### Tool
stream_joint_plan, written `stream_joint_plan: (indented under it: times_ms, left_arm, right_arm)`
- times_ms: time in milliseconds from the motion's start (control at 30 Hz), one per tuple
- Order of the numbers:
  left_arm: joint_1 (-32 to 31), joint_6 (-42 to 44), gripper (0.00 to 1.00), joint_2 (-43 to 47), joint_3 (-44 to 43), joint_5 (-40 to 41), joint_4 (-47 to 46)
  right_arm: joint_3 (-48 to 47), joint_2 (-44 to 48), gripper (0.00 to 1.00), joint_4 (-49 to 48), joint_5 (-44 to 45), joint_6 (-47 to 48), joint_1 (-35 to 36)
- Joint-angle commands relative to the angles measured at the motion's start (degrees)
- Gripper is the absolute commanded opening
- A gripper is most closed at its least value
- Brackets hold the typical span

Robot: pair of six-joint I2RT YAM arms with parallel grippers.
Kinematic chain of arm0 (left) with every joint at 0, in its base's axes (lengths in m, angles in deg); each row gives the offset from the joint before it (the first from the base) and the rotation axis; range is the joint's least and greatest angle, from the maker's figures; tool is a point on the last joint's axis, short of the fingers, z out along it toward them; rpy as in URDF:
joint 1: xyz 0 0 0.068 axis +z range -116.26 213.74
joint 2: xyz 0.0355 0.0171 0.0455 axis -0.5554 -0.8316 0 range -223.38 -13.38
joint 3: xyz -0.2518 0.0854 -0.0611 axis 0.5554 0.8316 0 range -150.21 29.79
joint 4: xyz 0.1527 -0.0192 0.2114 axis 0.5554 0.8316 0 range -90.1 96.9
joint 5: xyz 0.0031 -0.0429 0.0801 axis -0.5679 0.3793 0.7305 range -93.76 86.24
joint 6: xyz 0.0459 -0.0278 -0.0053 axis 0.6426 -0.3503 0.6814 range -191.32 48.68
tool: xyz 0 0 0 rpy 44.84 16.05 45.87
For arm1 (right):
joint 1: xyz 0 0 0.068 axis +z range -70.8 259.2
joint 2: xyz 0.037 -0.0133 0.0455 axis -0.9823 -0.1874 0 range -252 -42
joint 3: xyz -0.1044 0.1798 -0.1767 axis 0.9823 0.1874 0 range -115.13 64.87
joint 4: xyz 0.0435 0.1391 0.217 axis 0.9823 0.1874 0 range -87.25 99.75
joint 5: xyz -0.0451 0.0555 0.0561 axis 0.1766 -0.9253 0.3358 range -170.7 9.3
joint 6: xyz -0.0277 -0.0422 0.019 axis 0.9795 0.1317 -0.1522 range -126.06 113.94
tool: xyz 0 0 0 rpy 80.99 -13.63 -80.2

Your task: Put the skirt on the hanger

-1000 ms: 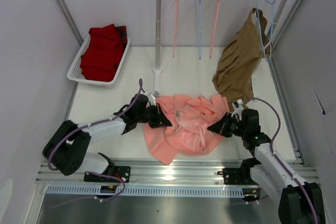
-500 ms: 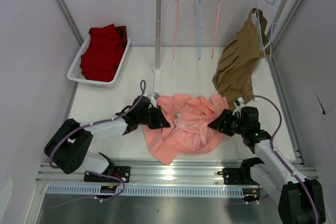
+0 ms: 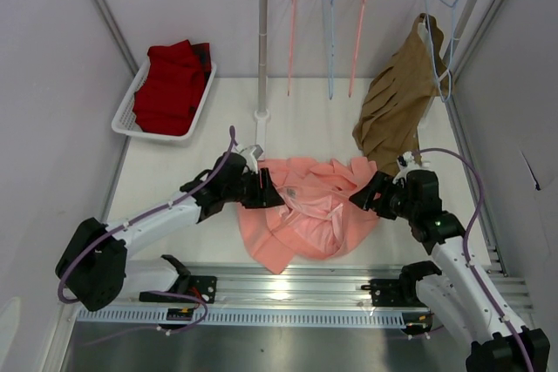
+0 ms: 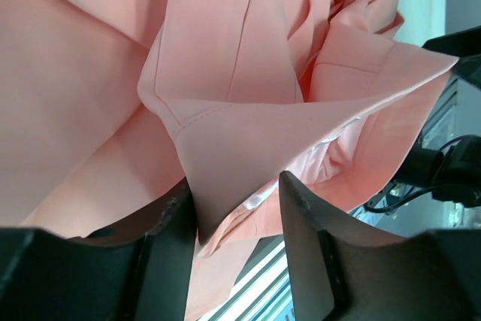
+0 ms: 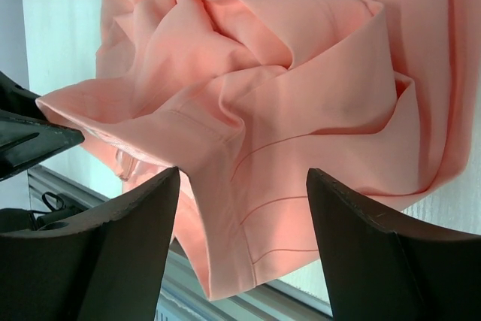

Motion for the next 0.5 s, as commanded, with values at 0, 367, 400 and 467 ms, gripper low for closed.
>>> stream_joint_plan:
  times_ms: [0, 367, 400, 467]
  left_arm:
    - [-0.4, 3.1, 0.53, 2.5, -2.8, 1.0, 2.7]
    - [-0.5, 8.2, 0.61, 7.0, -7.3, 8.9, 12.6]
    - [-0.5, 8.5, 0.61, 7.7, -7.5, 9.8, 13.3]
    - [-0.6, 8.7, 0.62, 8.5, -8.2, 11.9, 14.4]
  right_arm:
    - [-3.9, 0.5, 0.74, 2.7, 2.3, 0.2, 1.6]
    - [-13.4, -1.5, 0.73, 4.2, 6.0, 0.7, 5.0]
    - [-14.0, -1.6, 0.73, 4.4, 6.4, 0.8, 5.3]
    - [-15.3, -1.8, 0.72, 4.5, 7.3, 1.1, 5.6]
